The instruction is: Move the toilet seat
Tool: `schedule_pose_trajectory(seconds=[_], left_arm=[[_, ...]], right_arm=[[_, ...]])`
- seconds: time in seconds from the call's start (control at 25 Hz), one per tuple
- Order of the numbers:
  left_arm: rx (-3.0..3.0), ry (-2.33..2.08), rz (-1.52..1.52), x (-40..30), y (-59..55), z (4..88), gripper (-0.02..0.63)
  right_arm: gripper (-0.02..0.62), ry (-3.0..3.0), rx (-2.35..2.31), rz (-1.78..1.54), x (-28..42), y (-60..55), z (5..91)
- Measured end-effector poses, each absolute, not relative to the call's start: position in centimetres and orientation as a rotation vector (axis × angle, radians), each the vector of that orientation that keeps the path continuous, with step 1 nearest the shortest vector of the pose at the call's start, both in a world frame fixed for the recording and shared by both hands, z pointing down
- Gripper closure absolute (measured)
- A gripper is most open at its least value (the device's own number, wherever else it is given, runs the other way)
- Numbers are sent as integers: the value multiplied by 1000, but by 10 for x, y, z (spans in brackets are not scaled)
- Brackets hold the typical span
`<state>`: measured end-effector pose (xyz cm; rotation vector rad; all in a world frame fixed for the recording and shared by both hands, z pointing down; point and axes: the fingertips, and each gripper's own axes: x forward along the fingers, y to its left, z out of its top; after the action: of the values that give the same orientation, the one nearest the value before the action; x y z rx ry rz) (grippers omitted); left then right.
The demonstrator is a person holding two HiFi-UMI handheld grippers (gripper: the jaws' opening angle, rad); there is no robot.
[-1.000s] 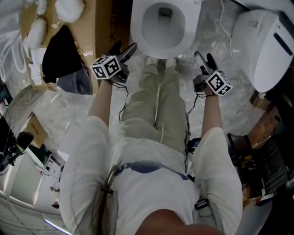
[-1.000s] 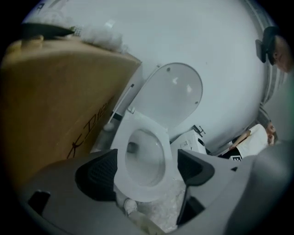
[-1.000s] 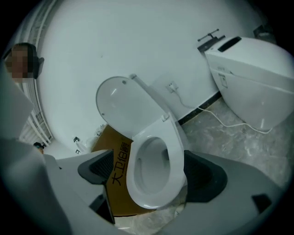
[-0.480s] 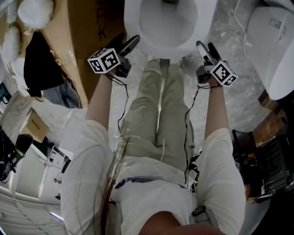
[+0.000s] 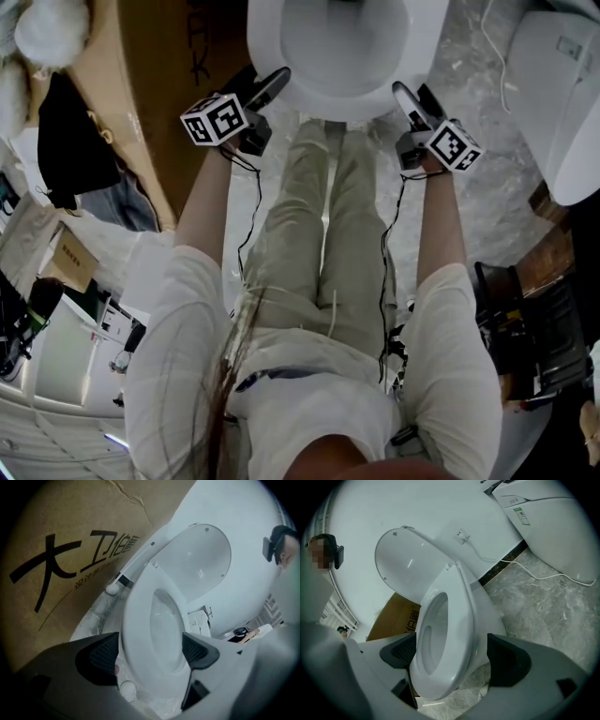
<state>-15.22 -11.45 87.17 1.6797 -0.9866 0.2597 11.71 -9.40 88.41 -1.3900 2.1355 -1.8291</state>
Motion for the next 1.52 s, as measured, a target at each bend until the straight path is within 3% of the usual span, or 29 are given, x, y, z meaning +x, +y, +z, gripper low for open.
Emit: schedule_pose_trajectory(seconds=[0.6,0.72,1.52], left_arm=[[1639,-969,196,-146,-114,860,184],[1632,-967,187,-147,-113,856,184],[1609,-937,161,-147,-117,805,184]], right_arm=[[109,2024,-1336,-1830,113,-93,867],[154,2057,-1302,-1801,114,-94,855],[123,1983,-1235,-1857,114,-98,805]])
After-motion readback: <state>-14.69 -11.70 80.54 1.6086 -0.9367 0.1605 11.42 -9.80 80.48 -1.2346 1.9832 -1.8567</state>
